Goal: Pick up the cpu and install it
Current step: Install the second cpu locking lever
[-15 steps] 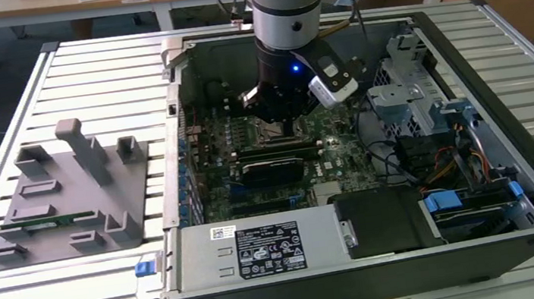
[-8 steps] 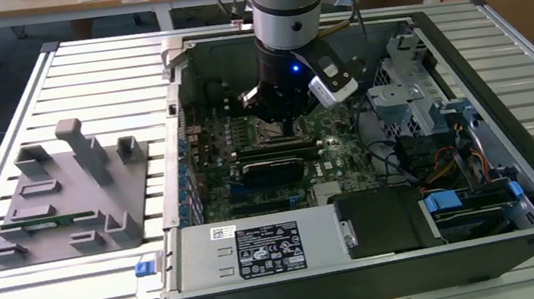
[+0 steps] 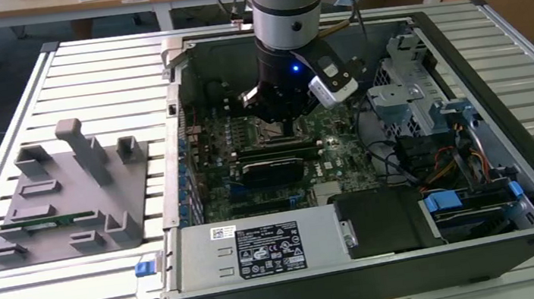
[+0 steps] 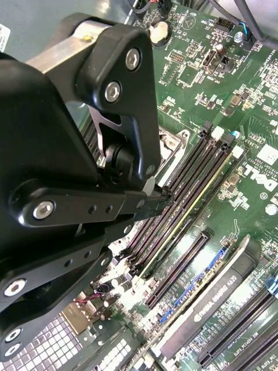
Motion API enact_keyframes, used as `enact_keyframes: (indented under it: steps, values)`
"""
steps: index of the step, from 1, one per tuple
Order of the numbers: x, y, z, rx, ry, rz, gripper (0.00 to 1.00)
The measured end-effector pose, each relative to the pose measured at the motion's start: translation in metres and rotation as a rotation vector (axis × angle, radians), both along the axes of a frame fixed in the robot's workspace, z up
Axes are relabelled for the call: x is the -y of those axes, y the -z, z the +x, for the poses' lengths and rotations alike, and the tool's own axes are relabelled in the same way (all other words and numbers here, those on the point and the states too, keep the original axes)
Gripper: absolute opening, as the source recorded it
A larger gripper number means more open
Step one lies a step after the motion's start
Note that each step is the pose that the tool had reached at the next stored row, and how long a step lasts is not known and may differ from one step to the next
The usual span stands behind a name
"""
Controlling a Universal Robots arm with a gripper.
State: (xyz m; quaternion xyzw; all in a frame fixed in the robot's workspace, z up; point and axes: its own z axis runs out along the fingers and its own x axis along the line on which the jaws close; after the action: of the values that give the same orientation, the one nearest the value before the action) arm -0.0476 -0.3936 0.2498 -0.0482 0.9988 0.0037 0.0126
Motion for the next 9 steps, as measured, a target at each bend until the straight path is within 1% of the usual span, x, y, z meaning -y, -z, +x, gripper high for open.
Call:
enact_keyframes:
  steps: [1,2,3,4,5,7,9]
  values:
    - [0.0000,0.0001,0.0001,-0.0033,0.000,0.0003,0.11]
    - [0.0000,0.0003,0.0002,-0.0251,0.000,0.0002,0.11]
    - [0.0000,0.0006,0.0002,-0.0347,0.000,0.0000,0.11]
    - [0.0000,0.0009,0.0002,-0.0424,0.000,0.0003,0.11]
    - [0.0000,0.0013,0.0001,-0.0446,0.000,0.0011,0.11]
    - [0.0001,0.0017,0.0000,-0.0448,0.000,0.0023,0.11]
    - [0.0000,0.0021,-0.0004,-0.0447,0.000,0.0057,0.11]
